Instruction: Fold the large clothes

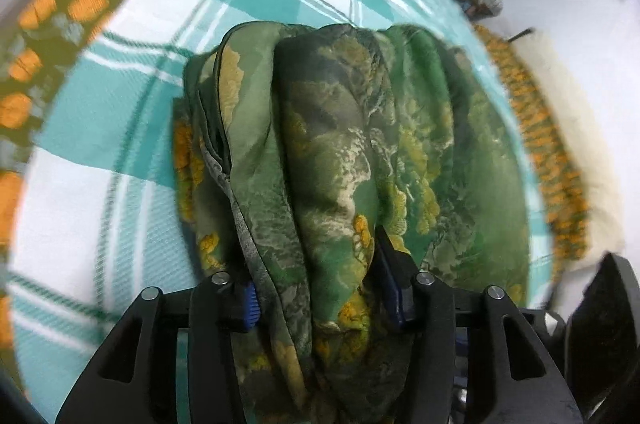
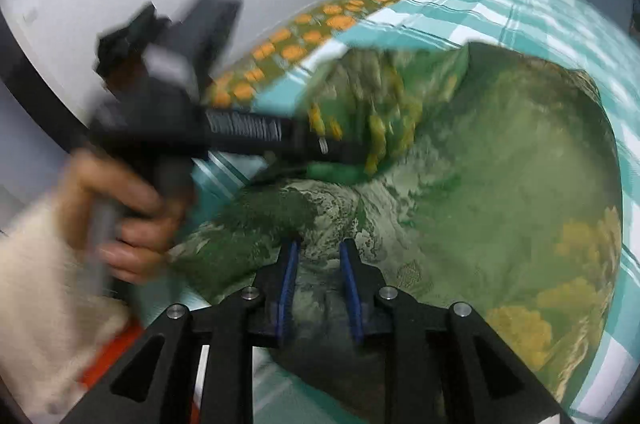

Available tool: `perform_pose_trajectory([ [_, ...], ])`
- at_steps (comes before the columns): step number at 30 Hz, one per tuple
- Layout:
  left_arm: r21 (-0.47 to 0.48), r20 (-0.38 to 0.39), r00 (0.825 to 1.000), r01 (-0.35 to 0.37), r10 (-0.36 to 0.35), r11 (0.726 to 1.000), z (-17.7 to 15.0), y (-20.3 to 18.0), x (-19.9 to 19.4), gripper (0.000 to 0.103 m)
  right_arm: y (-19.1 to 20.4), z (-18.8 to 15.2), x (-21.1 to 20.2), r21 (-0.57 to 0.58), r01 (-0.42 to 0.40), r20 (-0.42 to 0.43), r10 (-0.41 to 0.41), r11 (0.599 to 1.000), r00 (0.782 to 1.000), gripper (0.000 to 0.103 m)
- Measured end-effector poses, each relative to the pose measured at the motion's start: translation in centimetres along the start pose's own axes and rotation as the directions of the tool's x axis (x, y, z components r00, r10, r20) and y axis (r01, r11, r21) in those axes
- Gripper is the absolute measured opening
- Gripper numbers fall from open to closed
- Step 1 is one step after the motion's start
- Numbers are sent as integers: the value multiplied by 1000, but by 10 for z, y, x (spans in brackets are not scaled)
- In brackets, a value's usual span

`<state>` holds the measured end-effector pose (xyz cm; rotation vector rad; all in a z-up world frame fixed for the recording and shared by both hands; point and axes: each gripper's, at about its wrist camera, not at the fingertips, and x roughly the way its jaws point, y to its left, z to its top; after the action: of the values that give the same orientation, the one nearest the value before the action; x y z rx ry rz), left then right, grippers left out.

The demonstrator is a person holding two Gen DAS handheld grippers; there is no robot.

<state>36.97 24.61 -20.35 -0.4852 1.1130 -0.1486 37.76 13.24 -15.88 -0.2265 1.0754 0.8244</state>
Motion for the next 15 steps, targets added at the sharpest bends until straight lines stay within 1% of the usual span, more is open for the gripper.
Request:
perform_pose_trajectory([
  [1,28,8,998,-62,62,998,-2,-10,-4,58,-7,-2,7,44,-16,0,16,999,1000,24],
  [2,42,13,995,-101,101,994,0,-19,-6,65,-10,-3,11,62,-24,4,24,998,1000,23],
  [3,61,21,989,-146,145,987,-1,-27,-10,69,-10,-2,12,57,-22,7,21,998,1000,23],
  [4,71,31,983,-181,179,981,-2,-31,-13,77,-9,-1,12,42,-12,6,12,999,1000,23],
  [5,79,47,972,-231,228,970,-3,-36,-16,83,-7,1,12,29,-1,1,1,1000,1000,23],
  [6,84,61,963,-268,263,960,-4,-39,-18,83,-6,2,13,22,4,-4,-3,1000,1000,23],
  [10,79,73,955,-292,287,953,-6,-45,-22,83,-7,5,15,29,-2,-4,2,1000,1000,23],
  [15,82,99,947,-315,307,945,-6,-43,-32,83,-4,3,16,11,22,9,-22,1000,1000,23],
])
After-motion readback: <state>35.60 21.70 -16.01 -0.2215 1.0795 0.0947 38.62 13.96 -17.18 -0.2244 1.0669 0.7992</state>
